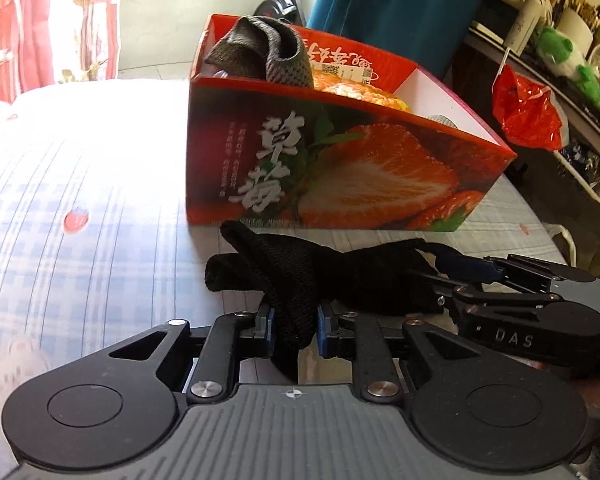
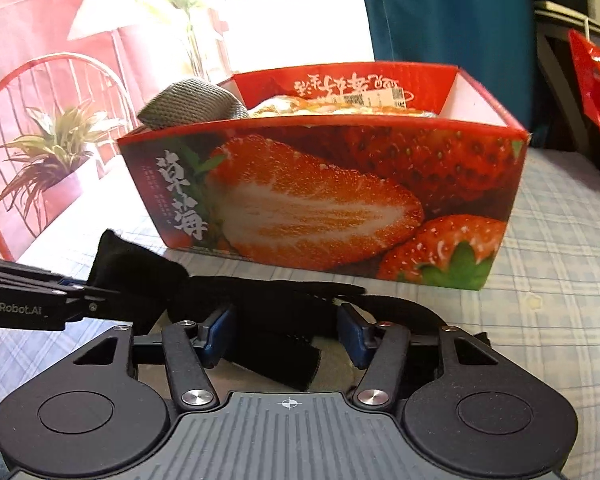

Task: Organize soft objects
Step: 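Move the left gripper down onto the black glove beside the box, then close the left gripper on the black glove while the right gripper pinches its cuff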

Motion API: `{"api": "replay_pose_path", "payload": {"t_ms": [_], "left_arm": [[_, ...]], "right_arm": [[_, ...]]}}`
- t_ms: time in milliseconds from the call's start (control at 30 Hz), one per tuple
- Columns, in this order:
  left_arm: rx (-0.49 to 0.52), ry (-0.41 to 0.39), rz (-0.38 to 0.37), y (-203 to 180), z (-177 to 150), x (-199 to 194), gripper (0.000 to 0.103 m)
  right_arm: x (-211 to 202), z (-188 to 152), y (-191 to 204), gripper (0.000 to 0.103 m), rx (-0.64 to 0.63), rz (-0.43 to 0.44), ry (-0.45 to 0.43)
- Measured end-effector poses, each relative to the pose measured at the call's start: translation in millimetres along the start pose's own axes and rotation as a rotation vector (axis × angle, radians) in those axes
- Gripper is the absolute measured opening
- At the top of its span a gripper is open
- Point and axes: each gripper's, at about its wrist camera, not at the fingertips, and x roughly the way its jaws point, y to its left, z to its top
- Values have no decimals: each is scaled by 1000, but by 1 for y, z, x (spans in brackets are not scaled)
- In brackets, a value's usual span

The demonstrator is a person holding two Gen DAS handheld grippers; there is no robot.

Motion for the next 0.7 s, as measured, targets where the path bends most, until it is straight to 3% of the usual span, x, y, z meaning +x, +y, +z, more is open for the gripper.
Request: {"api": "replay_pose_path", "payload": {"t_ms": [133, 400, 700], "left_arm": [[-71, 15, -3, 5, -20, -1, 20], [-161, 16, -2, 14, -43, 6, 20], [-164, -12, 3, 27, -48, -1, 20]], "right_arm": [[-6, -3, -3, 46, 12, -2, 3], [-4, 1, -1, 48, -1, -14, -18], [11, 0, 6, 49, -24, 7, -9]]}}
